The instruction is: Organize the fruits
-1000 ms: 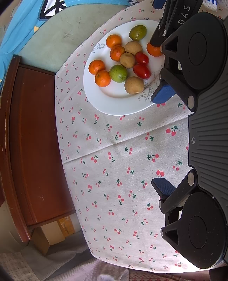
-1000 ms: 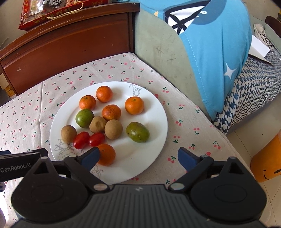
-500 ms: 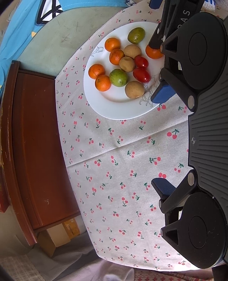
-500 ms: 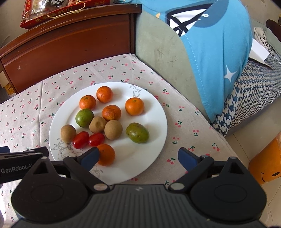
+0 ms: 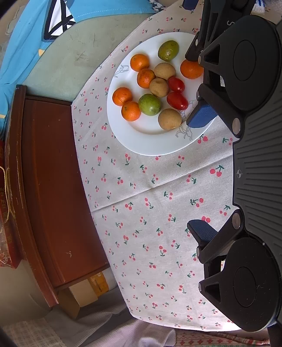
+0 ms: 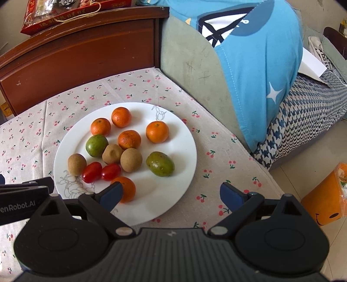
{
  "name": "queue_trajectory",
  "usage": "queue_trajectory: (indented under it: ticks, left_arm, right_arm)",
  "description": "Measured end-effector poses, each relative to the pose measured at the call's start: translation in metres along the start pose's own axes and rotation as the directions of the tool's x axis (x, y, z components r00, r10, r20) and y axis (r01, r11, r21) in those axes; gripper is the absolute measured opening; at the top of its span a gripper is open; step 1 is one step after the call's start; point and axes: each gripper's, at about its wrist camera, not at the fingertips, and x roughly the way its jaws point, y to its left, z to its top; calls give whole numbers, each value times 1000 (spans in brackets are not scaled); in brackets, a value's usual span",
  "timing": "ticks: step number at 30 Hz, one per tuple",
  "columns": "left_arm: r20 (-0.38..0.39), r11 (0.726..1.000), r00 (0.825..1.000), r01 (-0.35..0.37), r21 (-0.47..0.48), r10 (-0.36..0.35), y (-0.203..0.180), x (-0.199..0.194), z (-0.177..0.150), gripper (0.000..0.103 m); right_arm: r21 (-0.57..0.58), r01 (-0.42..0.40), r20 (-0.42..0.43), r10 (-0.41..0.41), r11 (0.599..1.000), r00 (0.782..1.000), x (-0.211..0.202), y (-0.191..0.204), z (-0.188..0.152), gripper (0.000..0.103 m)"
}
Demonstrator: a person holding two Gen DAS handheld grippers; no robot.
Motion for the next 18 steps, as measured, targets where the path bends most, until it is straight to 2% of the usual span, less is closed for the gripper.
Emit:
queue_trajectory:
  ticks: [18]
  left_arm:
    - [35,1000,999,13,25,-14,-3,-18,-3,93]
  right_arm:
    - [-28,35,23,-35,999,999,-19,0,-2,96]
